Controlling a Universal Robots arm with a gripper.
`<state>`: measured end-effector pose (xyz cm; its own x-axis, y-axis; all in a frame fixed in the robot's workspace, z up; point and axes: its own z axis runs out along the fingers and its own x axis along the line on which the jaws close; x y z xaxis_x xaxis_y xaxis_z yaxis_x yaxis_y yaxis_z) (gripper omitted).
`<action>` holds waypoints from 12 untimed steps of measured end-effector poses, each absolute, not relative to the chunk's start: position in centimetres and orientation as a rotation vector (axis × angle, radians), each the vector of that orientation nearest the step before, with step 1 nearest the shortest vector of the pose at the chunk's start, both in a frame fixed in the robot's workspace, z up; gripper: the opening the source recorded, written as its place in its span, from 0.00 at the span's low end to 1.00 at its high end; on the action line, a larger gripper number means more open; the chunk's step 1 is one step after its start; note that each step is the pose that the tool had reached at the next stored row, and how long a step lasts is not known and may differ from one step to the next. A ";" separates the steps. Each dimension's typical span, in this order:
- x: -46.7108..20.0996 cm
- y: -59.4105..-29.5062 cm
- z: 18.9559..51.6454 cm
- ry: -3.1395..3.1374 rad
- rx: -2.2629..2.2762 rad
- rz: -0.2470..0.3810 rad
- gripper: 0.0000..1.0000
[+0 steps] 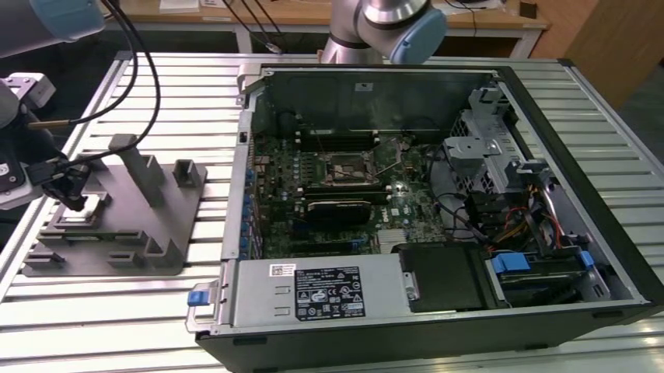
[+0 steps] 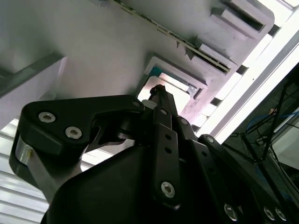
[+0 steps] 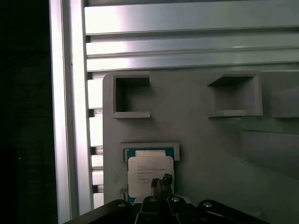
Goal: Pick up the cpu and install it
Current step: 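Pick up the cpu and move it towards the insertion slot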
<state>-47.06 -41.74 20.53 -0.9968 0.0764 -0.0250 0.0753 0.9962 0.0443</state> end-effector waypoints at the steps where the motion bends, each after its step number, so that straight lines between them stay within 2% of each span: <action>1: -47.1 -41.6 20.4 3.112 0.118 0.068 0.11; 12: -47.7 -41.2 19.9 3.112 0.118 0.067 0.11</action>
<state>-47.66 -41.24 19.90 -0.9968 0.0764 -0.0248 0.0752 0.9962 0.0442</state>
